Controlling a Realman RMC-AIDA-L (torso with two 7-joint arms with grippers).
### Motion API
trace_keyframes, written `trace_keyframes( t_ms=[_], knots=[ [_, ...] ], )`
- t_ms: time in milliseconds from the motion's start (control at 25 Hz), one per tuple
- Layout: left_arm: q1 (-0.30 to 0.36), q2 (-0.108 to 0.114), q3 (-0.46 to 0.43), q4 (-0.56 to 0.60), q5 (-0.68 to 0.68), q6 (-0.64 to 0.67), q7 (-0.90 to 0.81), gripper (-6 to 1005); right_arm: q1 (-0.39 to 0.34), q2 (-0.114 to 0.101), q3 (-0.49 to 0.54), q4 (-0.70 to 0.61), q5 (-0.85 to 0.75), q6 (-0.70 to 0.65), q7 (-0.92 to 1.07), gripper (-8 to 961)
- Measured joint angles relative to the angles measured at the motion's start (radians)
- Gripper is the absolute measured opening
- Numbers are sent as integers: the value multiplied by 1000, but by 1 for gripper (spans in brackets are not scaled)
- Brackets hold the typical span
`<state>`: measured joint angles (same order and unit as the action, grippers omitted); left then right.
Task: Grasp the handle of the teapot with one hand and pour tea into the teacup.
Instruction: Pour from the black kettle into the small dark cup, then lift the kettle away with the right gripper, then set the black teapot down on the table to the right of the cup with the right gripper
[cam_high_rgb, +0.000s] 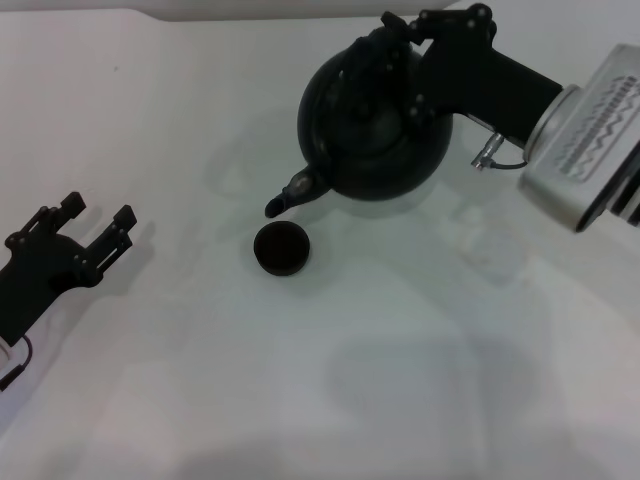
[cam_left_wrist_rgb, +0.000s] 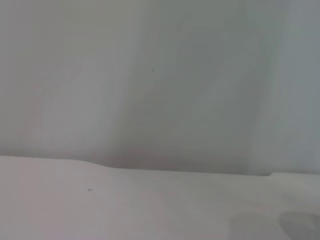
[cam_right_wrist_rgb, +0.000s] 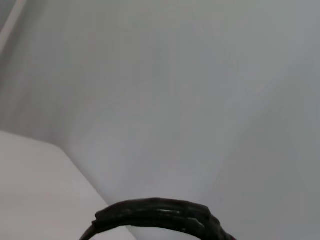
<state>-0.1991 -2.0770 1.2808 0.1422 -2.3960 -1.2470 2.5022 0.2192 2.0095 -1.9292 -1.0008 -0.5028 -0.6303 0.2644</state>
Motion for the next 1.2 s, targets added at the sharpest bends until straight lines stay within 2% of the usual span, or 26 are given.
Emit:
trace_keyframes(
  t_ms=[200,360,560,680,880,1200],
  knots=[
    [0,1,0,-2,0,0,0,740,19,-11,40,81,-9,-71,186,109],
    [0,2,0,1,0,6,1,739,46,-29,100,176,-13,-140,348,108],
    [-12,1,0,1,2,20,1,739,77,-44,235,361,-14,-365,463,109],
    [-15,1,0,0,2,26,1,739,52,-60,290,390,-15,-442,468,109],
    [-16,2,0,3,1,32,1,740,-13,-95,298,385,-31,-511,459,110],
    [-29,4,0,7,0,51,1,739,-69,-98,318,393,-116,-569,396,108]
  ],
)
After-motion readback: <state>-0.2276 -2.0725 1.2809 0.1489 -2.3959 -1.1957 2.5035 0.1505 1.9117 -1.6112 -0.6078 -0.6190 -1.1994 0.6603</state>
